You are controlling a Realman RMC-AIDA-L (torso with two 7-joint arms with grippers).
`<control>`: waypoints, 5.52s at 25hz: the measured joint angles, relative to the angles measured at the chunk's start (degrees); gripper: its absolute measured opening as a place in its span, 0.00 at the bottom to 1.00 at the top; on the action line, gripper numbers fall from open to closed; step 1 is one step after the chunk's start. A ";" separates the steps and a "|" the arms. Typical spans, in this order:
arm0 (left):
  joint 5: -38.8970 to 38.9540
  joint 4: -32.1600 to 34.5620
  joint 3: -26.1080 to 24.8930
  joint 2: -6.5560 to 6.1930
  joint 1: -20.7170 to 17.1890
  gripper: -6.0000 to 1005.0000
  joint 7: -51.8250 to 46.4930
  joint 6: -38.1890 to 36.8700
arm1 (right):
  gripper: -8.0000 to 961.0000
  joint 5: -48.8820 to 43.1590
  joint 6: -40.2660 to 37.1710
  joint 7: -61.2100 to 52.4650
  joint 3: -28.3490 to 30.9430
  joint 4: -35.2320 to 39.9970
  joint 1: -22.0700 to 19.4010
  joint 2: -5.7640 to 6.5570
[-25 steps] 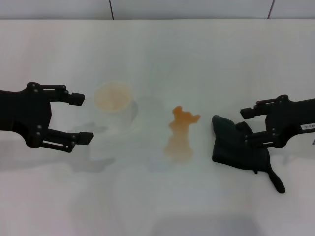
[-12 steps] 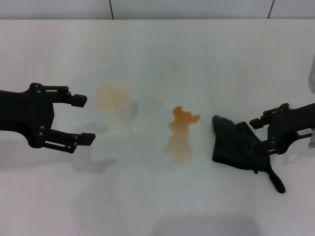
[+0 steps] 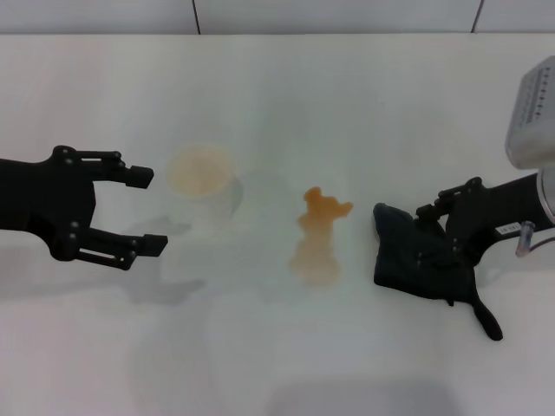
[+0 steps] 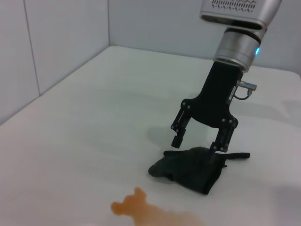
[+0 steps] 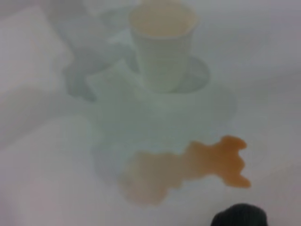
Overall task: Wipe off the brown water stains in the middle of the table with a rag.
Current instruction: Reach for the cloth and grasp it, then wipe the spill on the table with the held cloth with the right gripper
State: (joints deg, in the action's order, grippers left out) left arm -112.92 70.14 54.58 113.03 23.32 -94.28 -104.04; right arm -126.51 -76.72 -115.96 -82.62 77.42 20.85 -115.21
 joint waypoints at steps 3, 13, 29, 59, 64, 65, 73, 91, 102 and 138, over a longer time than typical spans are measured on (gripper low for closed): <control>-0.45 0.00 0.00 0.00 0.11 0.89 0.01 0.02 | 0.74 -0.01 1.01 -0.02 -0.34 -0.45 0.21 -0.01; -0.51 0.00 0.00 0.04 0.15 0.89 0.06 0.23 | 0.74 -0.73 3.93 -0.16 -2.26 -1.93 0.25 -0.02; -0.49 0.00 0.00 0.09 0.15 0.89 0.72 0.25 | 0.39 -1.54 6.77 -1.43 -5.04 -2.36 0.21 -0.02; -0.45 0.00 0.00 0.44 1.10 0.89 2.44 1.04 | 0.10 4.17 7.16 -9.19 -18.20 -1.18 4.78 -0.63; -0.47 0.00 0.00 0.51 0.82 0.89 2.94 1.04 | 0.10 6.66 7.79 -10.49 -22.59 -0.39 5.75 -0.73; -0.48 0.00 0.00 0.51 0.77 0.89 3.03 1.04 | 0.10 7.41 7.81 -10.51 -23.24 -0.35 5.86 -0.76; -0.52 -0.33 0.00 0.79 1.25 0.89 3.31 1.33 | 0.10 8.35 10.29 -11.84 -24.11 -4.79 10.00 -0.82; -0.55 -0.61 -0.01 2.41 0.89 0.89 3.31 2.50 | 0.09 3.76 16.56 -12.56 -16.90 -16.65 17.95 -0.37; -1.57 -0.63 -0.23 3.53 0.85 0.89 4.16 2.62 | 0.09 1.60 20.66 -13.10 -10.20 -21.04 19.64 -0.28; -1.69 -0.88 -0.27 4.55 1.00 0.89 5.42 3.46 | 0.09 3.76 12.60 -19.39 -20.55 -19.55 24.85 -0.63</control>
State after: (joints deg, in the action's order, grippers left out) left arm -114.61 69.26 54.31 117.57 24.32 -88.86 -100.58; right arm -122.75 -64.12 -135.35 -103.18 57.86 45.70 -115.84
